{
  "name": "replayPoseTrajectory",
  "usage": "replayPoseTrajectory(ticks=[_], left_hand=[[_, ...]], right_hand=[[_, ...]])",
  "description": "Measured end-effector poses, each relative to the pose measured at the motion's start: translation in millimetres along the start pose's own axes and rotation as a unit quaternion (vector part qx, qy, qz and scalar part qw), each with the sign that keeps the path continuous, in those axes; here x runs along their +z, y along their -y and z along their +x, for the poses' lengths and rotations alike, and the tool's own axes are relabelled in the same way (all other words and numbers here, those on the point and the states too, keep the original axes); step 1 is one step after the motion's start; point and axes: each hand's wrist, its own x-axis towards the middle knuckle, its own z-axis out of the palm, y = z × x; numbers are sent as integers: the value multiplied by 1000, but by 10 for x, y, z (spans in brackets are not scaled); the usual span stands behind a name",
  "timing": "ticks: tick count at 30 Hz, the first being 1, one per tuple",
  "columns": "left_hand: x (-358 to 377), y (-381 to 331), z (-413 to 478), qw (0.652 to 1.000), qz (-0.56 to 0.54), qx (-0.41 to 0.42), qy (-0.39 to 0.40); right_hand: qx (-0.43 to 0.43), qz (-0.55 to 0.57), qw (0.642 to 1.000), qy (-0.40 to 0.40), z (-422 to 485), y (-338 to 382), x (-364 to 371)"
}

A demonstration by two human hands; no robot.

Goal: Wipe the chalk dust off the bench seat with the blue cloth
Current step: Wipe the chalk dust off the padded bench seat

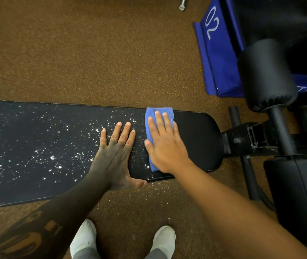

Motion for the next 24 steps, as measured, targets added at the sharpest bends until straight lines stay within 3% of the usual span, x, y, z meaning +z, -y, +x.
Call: replayPoseTrajectory(ticks=[2, 7, 14, 21, 24], left_hand=[[-18, 30, -8, 1000, -6, 2, -7], [-36, 100, -34, 1000, -1, -4, 1], [-20, 133, -49, 1000, -3, -4, 0], [-25, 170, -63, 1000, 11, -6, -5], [-18, 207, -94, 1000, 13, -3, -2]], right_hand=[[-2, 5, 1000, 7, -56, -118, 6], [99, 20, 995, -2, 368, -66, -32], [8, 5, 1000, 12, -180, 45, 44], [80, 23, 997, -7, 337, 65, 4], [68, 27, 997, 0, 171, 156, 23]])
